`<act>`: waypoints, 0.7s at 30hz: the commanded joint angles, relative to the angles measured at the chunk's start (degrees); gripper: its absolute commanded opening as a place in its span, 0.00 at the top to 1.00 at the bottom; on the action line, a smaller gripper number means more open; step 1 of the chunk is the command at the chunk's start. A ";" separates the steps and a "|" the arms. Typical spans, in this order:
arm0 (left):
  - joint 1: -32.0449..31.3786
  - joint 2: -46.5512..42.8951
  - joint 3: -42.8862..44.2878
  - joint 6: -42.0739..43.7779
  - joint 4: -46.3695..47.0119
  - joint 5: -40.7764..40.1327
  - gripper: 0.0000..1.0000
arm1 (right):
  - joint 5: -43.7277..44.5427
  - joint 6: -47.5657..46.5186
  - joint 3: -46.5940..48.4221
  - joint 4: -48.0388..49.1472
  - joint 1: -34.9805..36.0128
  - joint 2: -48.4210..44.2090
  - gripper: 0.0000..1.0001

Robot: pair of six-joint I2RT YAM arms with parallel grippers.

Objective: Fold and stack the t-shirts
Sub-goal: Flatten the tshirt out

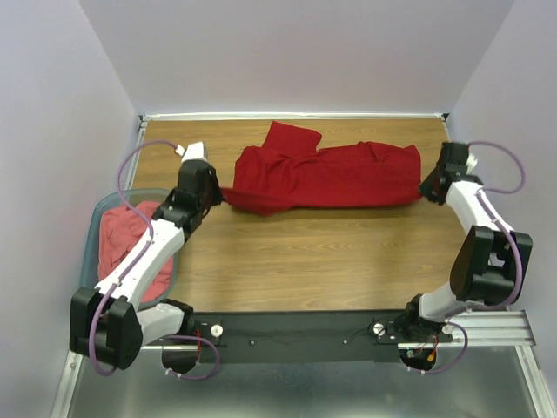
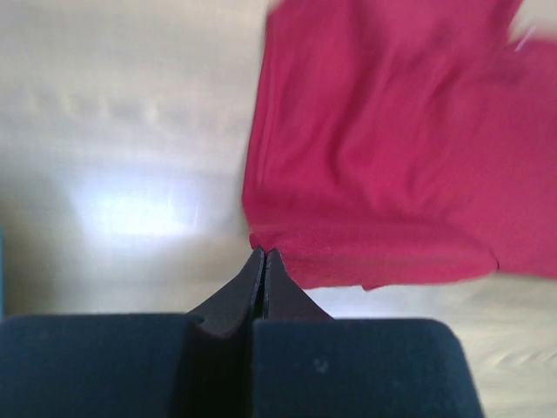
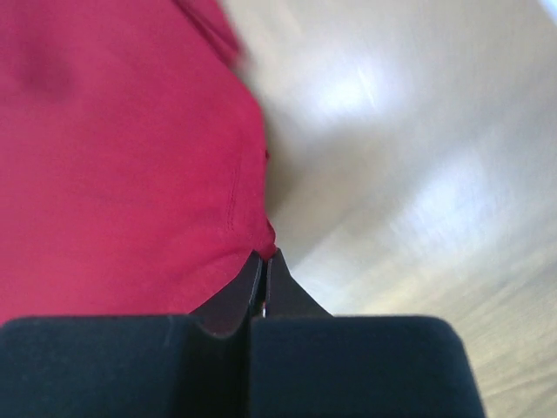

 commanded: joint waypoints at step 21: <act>3.17 -15.30 53.80 12.97 -8.17 -24.30 1.00 | -6.11 -10.91 39.38 -10.49 -0.42 -29.79 1.00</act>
